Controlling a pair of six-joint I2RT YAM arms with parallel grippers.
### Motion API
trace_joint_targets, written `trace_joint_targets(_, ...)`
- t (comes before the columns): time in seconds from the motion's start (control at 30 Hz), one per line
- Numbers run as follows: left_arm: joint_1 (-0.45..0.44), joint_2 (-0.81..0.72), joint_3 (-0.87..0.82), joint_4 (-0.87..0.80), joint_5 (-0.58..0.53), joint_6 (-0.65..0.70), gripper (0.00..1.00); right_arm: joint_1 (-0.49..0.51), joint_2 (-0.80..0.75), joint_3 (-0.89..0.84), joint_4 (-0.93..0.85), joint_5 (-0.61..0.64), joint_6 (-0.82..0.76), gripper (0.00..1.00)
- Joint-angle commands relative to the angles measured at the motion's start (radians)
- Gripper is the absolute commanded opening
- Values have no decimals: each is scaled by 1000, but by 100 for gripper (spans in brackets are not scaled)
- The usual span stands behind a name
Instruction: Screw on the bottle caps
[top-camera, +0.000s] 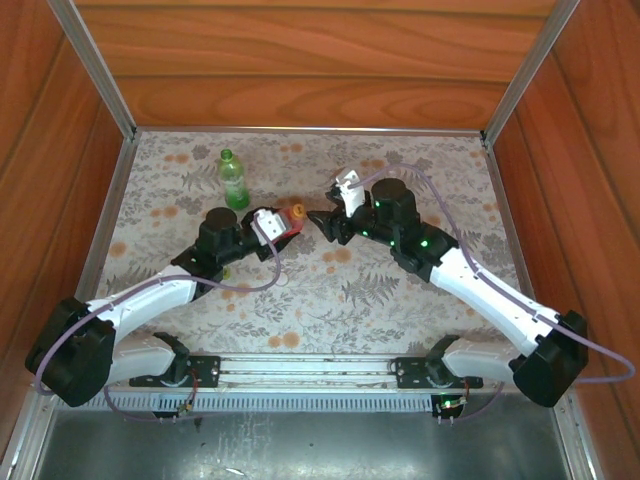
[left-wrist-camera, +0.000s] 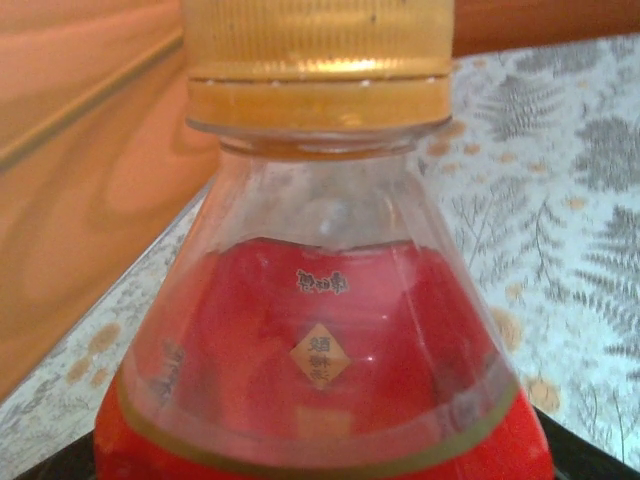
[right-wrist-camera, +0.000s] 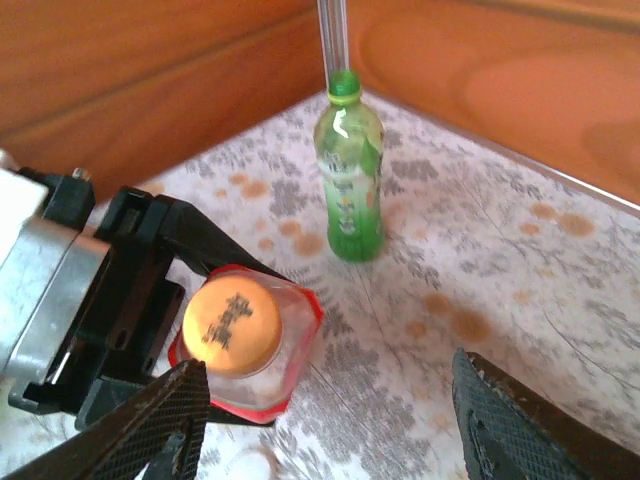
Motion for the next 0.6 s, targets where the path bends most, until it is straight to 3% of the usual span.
trace_joint_targets(0.0, -5, 13, 39, 29, 18, -111, 60, 2, -6, -56, 249, -66, 100, 68)
trace_joint_targets(0.17, -5, 19, 48, 29, 21, -107, 60, 2, 35, -74, 328, -133, 136, 65)
trace_joint_targets(0.4, -5, 23, 54, 28, 41, -121, 60, 3, 113, -30, 337, -161, 145, 53)
trace_joint_targets(0.57, -5, 20, 51, 28, 40, -121, 60, 2, 143, -12, 322, -170, 133, 37)
